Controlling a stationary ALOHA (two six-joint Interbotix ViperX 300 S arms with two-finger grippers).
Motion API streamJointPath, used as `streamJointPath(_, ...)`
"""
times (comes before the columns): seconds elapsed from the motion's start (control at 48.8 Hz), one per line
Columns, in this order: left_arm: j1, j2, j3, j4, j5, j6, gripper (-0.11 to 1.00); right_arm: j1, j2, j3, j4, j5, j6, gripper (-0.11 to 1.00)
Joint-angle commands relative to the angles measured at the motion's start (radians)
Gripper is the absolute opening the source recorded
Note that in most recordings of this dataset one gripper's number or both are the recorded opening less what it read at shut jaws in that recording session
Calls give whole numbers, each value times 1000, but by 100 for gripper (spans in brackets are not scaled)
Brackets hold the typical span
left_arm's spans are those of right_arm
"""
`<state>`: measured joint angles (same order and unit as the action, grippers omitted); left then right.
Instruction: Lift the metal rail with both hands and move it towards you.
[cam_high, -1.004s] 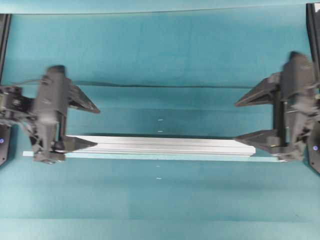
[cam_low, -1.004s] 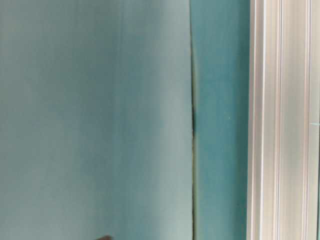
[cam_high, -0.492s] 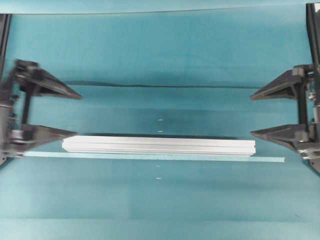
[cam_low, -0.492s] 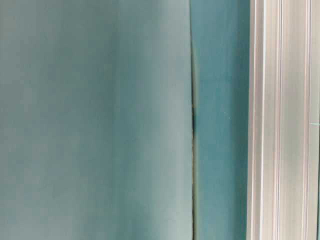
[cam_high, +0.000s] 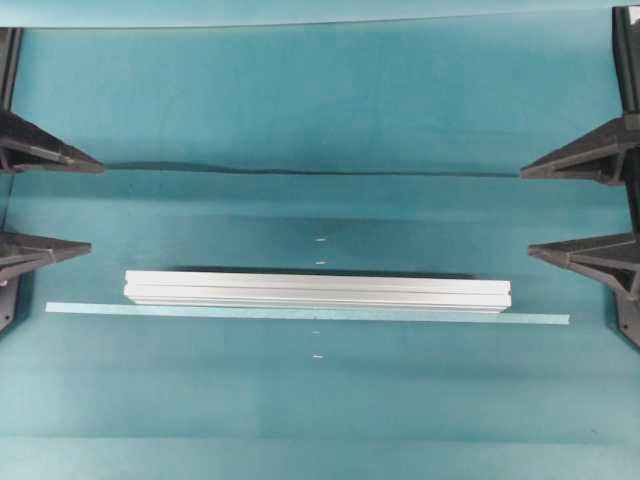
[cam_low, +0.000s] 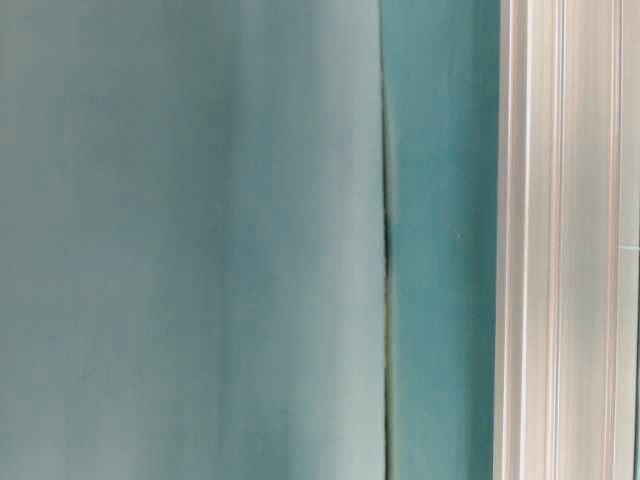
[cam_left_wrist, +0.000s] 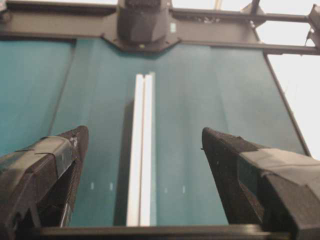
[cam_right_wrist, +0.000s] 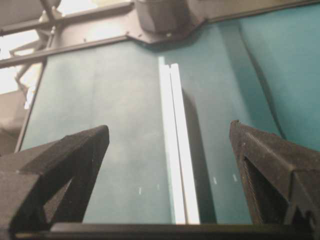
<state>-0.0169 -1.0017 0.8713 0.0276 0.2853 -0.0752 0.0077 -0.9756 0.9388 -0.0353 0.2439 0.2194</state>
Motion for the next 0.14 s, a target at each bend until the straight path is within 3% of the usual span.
streamJointPath(0.0, -2, 3, -12, 0, -9, -2, 91, -2, -5, -2, -2, -12, 5, 99)
streamJointPath(0.123, -2, 0, -11, 0, -9, 3, 91, -3, -11, 6, -2, -12, 6, 99)
